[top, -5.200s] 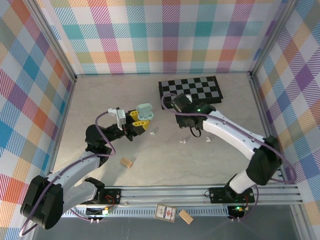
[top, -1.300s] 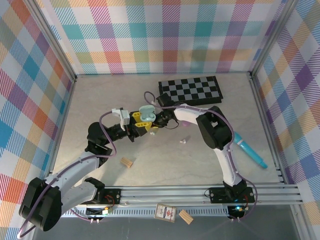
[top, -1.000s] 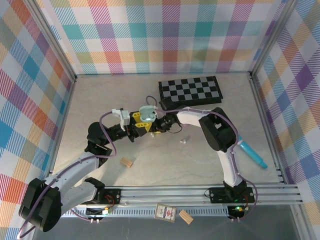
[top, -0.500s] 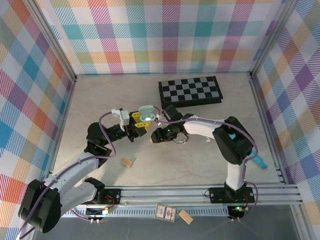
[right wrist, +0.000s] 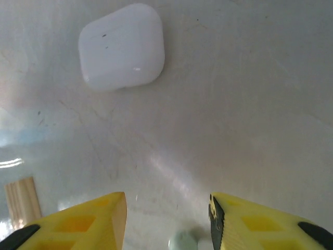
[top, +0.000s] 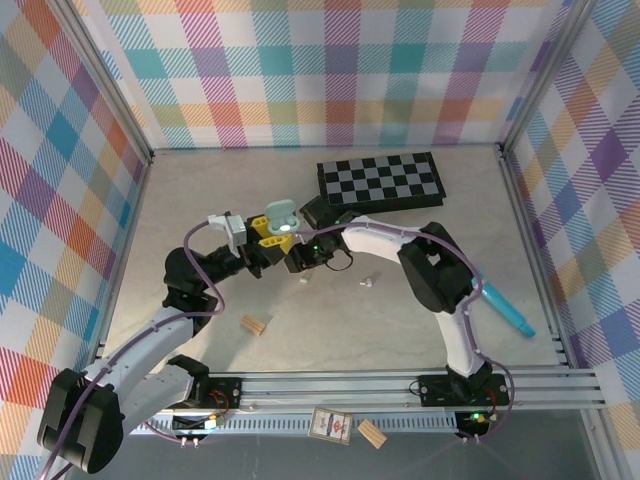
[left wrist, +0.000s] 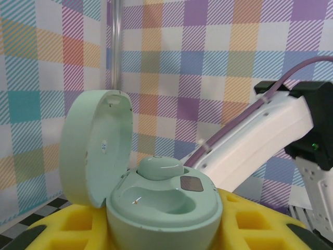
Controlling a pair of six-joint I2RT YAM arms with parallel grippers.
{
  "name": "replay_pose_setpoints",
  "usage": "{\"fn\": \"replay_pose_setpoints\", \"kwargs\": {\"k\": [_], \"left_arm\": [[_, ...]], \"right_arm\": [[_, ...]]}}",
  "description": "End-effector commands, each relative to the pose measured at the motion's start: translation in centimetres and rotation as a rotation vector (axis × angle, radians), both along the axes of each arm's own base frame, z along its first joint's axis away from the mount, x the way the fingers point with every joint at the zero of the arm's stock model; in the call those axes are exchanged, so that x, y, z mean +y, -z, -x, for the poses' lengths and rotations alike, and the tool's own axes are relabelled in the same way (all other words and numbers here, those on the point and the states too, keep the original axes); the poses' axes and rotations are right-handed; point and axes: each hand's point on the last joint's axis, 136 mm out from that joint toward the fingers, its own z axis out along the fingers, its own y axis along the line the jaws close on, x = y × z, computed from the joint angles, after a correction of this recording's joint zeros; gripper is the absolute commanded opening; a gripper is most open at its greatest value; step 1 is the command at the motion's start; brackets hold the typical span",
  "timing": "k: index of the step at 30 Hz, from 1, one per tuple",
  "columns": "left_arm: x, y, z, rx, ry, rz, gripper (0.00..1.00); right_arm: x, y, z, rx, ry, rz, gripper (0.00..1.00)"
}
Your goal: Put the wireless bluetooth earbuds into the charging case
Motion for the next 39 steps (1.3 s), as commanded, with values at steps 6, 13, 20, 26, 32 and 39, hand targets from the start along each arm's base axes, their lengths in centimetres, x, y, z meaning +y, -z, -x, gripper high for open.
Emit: {"fn": "replay_pose_setpoints", "kwargs": {"k": [6,13,20,26,32,39], "left_arm": [[0.7,-1.8,0.7,-0.05,-0.014,0.034,0.27],[0.7,-2.0,0.5,-0.051,-0.009,0.048,0.27],[0.7,-1.8,0.4,-0.044,-0.011,0.048,0.27],[0.8,-2.0,0.3,-0.05,-0.02,0.056,0.27],[0.8,-2.1,0.3,-0.049,-0.021,0.057,0.27],[0.7,-2.1,0.1,-0.048,-0.018,0.055,0.27]], "right_arm": [[-0.8,1.2,2.6,0.105,-0.027,-0.006,0.47],[-2.3,0.7,4.5,0.126,-0.016,-0.004,0.46],[-3.1,-0.3,5.7,0.116,0.005,-0.013,0.46],[-4.2,-0.7,3.2,-0.017,0.079,0.108,0.49],[-4.0,-1.2,1.5,-0.132,0.122,0.187,0.51],[-3.1,-1.4,1.2,-0.124,0.119,0.18,0.51]]}}
